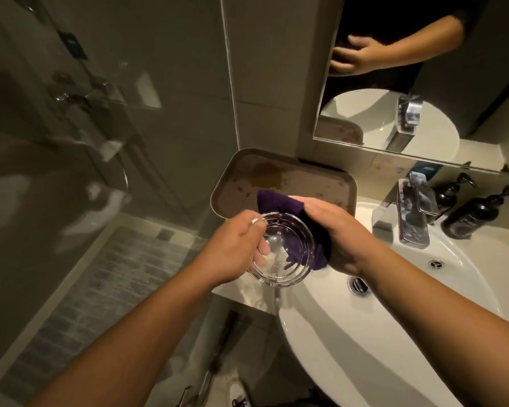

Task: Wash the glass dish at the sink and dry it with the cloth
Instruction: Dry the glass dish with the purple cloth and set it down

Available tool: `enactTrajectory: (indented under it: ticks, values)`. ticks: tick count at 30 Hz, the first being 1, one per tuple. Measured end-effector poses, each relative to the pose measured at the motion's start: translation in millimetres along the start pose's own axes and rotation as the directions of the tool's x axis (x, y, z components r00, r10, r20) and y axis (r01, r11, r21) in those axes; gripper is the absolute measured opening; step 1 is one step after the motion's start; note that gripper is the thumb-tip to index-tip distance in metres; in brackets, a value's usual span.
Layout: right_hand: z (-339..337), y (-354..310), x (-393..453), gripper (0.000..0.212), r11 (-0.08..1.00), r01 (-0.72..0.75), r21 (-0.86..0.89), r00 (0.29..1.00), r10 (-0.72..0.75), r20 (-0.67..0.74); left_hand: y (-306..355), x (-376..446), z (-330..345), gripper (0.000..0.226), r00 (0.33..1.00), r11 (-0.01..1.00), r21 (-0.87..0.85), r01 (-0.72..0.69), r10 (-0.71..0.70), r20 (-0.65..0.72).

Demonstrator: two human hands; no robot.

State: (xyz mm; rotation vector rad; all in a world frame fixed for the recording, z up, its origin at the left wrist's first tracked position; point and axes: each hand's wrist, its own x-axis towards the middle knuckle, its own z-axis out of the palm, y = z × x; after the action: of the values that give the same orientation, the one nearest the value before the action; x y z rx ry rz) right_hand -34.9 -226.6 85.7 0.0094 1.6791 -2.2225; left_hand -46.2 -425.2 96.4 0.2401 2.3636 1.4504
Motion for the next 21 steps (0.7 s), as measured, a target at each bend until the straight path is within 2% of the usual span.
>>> enactTrajectory:
  ticks: [3, 6, 8, 11, 14, 17, 21]
  values:
    - [4.4, -2.0, -3.5, 0.032, 0.991, 0.056, -0.123, 0.990, -0.071, -0.119, 7.7, 5.4, 5.3, 0.024, 0.998, 0.999, 0.042, 0.005, -0.003, -0.057]
    - [11.1, -0.1, -8.1, 0.031, 0.964, 0.101, -0.244, 0.942, -0.172, -0.289, 12.4, 10.2, 13.2, 0.024, 0.993, 0.999, 0.032, 0.003, 0.000, -0.117]
    - [15.0, 5.4, -12.8, 0.032, 0.973, 0.148, -0.176, 0.906, -0.205, -0.371, 15.1, 13.8, 19.8, 0.025, 0.982, 1.000, 0.020, 0.003, 0.001, -0.188]
    - [30.0, 20.1, -19.1, 0.035, 0.974, 0.224, -0.011, 0.835, -0.198, -0.514, 21.7, 22.0, 37.1, 0.026, 0.940, 0.996, -0.086, -0.011, -0.019, -0.339]
    - [46.8, 38.0, -19.6, 0.044, 0.966, 0.258, -0.025, 0.718, -0.209, -0.664, 32.6, 25.1, 64.7, 0.028, 0.881, 0.955, -0.295, -0.020, -0.123, -0.458]
    - [41.2, 31.3, -22.8, 0.047, 0.961, 0.255, -0.106, 0.683, -0.257, -0.684, 36.0, 20.5, 81.7, 0.028, 0.879, 0.912, -0.409, -0.019, -0.180, -0.442]
    - [18.8, 6.9, -27.8, 0.047, 0.941, 0.279, -0.191, 0.711, -0.336, -0.617, 36.9, 19.7, 78.8, 0.021, 0.930, 0.886, -0.462, -0.035, -0.140, -0.340]
